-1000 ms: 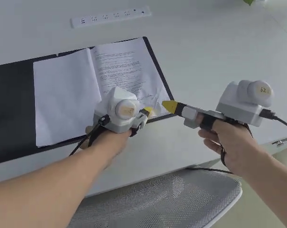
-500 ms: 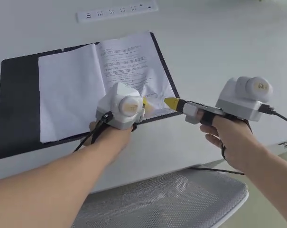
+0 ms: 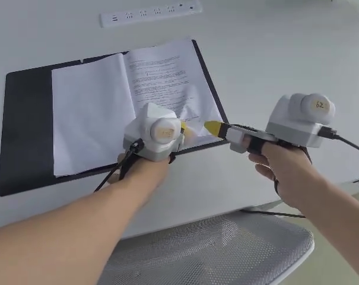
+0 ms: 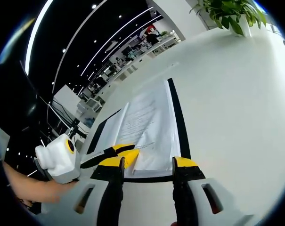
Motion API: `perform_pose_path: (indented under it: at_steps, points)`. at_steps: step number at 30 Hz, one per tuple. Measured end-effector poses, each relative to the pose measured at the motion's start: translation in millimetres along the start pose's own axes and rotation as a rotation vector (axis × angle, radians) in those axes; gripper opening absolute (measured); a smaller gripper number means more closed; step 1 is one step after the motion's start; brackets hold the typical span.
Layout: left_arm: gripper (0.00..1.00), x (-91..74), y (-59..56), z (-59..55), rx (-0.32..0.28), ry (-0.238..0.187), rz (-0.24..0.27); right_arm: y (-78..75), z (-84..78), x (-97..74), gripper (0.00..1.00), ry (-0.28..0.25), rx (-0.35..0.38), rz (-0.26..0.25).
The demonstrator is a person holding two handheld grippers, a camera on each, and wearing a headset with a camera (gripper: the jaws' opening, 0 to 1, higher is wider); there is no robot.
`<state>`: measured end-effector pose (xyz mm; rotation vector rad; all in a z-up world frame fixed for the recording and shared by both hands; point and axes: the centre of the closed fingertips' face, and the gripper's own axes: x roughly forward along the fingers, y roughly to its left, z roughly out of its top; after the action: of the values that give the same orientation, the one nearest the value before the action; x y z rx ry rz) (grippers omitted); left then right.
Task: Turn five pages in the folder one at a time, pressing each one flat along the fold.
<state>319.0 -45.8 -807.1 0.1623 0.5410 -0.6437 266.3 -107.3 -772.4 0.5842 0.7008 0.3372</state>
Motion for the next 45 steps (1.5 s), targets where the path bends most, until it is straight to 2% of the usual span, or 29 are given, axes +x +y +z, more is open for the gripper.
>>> perform_pose_path:
  at_steps: [7,13,23,28,32,34,35,37,39,41,45]
  points:
    - [0.08,0.4,0.3,0.0,-0.003,0.000,-0.001,-4.1,-3.2,5.2,0.31,0.016,0.016,-0.008]
    - [0.08,0.6,0.5,0.1,-0.003,-0.003,-0.003,-8.8,-6.6,4.6,0.17,0.023,0.026,-0.016]
    - [0.08,0.9,0.8,0.0,-0.009,-0.002,-0.004,-8.7,-5.6,2.8,0.01,0.022,0.025,-0.018]
    - [0.08,0.4,0.7,0.1,-0.012,0.000,-0.005,-9.2,-5.8,2.7,0.00,0.023,0.022,-0.023]
    - [0.09,0.0,0.4,1.0,-0.018,0.004,-0.008,-7.0,-3.3,1.9,0.00,0.004,0.038,-0.020]
    - [0.11,-1.2,-0.2,1.6,-0.042,0.001,-0.013,-4.3,-1.2,0.7,0.00,-0.009,0.037,-0.018]
    - [0.08,-2.5,0.5,1.3,-0.059,0.007,-0.017,-1.7,0.7,0.1,0.00,-0.017,0.033,-0.014]
    - [0.00,-6.8,6.1,-1.4,-0.055,0.035,-0.006,4.7,5.1,-1.2,0.00,-0.033,0.032,-0.003]
    - [0.00,-12.3,7.9,-3.0,-0.052,0.050,-0.006,12.5,8.8,-1.5,0.00,-0.043,0.017,0.013]
    - [0.04,-20.9,11.5,-3.4,-0.060,0.053,-0.009,22.6,13.9,-2.8,0.00,-0.057,0.001,0.030]
    - [0.05,-47.2,24.1,2.4,-0.077,0.034,-0.009,51.4,25.5,-6.0,0.00,-0.086,-0.026,0.086]
